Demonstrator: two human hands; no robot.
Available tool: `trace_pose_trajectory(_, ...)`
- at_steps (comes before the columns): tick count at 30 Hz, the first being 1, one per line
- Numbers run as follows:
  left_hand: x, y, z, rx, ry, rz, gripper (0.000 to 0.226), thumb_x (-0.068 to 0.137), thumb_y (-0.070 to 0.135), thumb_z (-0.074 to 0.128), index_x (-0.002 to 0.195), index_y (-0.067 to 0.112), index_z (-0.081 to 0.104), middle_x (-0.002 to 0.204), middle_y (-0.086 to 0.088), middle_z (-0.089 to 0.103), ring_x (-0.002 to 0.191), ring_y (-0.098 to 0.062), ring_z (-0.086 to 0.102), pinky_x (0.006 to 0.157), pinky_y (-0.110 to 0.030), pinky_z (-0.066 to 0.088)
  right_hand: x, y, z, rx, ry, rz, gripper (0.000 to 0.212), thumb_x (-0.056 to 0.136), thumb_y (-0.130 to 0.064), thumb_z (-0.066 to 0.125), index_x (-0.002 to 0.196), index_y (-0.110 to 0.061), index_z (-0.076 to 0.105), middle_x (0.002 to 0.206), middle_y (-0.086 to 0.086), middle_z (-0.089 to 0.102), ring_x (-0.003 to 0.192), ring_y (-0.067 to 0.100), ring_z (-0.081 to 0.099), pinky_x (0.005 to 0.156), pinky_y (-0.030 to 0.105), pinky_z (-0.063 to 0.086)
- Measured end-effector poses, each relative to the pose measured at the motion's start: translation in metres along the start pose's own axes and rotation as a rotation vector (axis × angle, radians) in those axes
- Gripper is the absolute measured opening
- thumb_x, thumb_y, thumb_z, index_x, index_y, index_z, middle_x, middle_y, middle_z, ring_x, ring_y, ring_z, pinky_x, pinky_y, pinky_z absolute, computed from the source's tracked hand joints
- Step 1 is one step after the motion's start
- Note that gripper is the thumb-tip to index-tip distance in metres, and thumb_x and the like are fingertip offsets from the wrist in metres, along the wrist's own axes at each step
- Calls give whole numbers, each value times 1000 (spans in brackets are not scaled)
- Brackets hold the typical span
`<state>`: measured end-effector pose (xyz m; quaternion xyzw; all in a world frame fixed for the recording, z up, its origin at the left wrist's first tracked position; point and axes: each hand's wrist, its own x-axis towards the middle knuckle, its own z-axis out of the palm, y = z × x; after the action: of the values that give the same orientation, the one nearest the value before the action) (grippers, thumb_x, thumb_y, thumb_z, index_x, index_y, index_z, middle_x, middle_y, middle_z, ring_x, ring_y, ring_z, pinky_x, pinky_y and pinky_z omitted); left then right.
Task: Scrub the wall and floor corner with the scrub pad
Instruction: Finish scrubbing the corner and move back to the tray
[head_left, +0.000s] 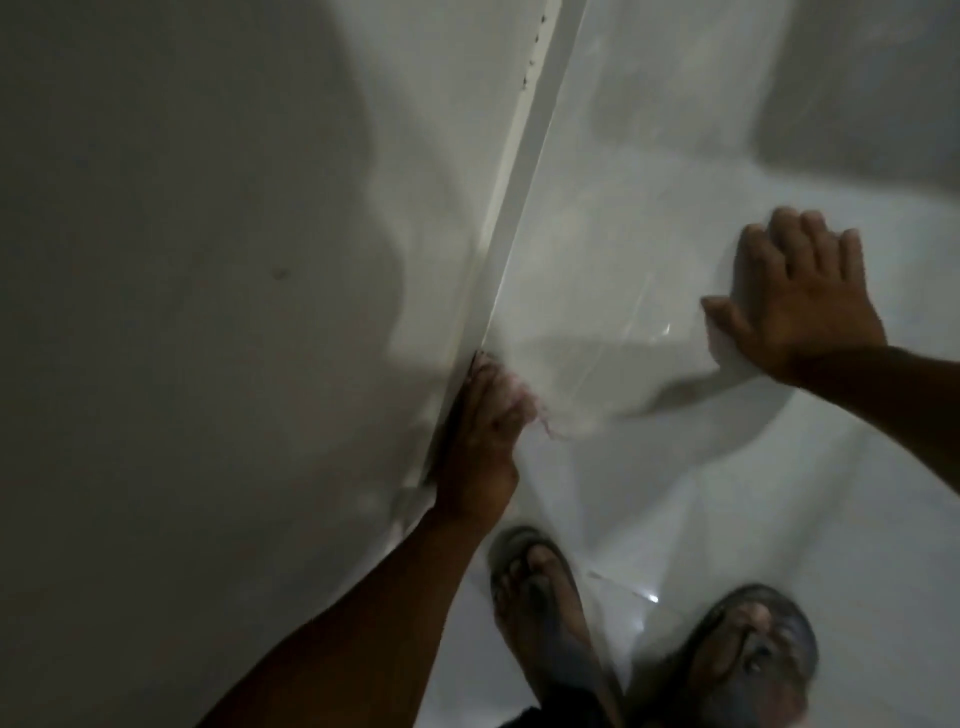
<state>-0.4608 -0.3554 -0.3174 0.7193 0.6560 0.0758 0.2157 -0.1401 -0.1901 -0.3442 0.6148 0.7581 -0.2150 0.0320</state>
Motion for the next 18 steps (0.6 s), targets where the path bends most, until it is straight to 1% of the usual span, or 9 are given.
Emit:
trace_pose_trajectory(2,20,41,-25,-102,22,-94,48,84,-25,57,123,0,70,144,-28,56,142,-52,40,111,-69,44,-24,-16,-38,8,-46,15,92,95,-62,23,163,-1,27,172,28,19,160,49,15,130,62,4)
trace_pose_trajectory(4,53,101,-59,-233,75,-127,46,85,-23,53,122,-1,70,144,-28,56,144,-52,38,113,-70,42,-51,-30,-95,2,-68,14,87,95,-55,21,162,1,30,172,27,20,161,48,16,130,59,4)
trace_pose_trajectory(6,89,172,-101,-302,70,-90,59,77,-28,50,126,1,68,148,-24,54,148,-46,37,120,-62,39,-77,-36,-161,-14,-69,8,81,97,-47,23,161,1,32,171,27,23,160,48,19,130,58,5)
trace_pose_trajectory(8,123,251,-153,-327,62,-12,66,76,-29,54,132,5,65,153,-17,51,151,-37,35,124,-48,36,-101,-29,-238,-32,-40,43,74,100,-41,26,162,0,30,171,25,24,160,46,18,130,54,1)
trace_pose_trajectory(11,176,364,-218,-358,65,153,67,83,-22,60,142,10,56,162,-11,41,156,-30,28,126,-38,29,-115,3,-337,-35,14,114,70,103,-35,24,167,-7,14,176,17,6,164,35,-3,129,45,-12)
trace_pose_trajectory(12,196,397,-234,-358,63,219,70,84,-17,63,146,11,51,164,-12,37,157,-30,24,127,-38,26,-113,19,-364,-28,58,143,69,105,-34,23,168,-9,9,177,15,0,163,31,-10,129,43,-15)
trace_pose_trajectory(14,236,457,-248,-332,68,350,72,84,-6,70,149,11,45,165,-17,32,157,-32,20,131,-46,22,-103,60,-407,-65,128,219,68,105,-32,19,168,-13,0,175,11,-13,160,26,-22,128,41,-19)
trace_pose_trajectory(16,278,501,-236,-332,85,360,76,83,-6,73,150,14,43,168,-13,24,159,-31,14,130,-48,26,-87,105,-432,-91,157,292,71,105,-30,22,167,-13,-6,175,10,-17,158,24,-26,126,40,-21)
trace_pose_trajectory(18,319,536,-210,-353,57,265,82,83,-16,69,151,19,41,172,-2,13,161,-24,5,128,-46,30,-67,149,-441,-89,173,375,73,105,-27,28,168,-13,-6,177,11,-14,160,24,-23,126,41,-20)
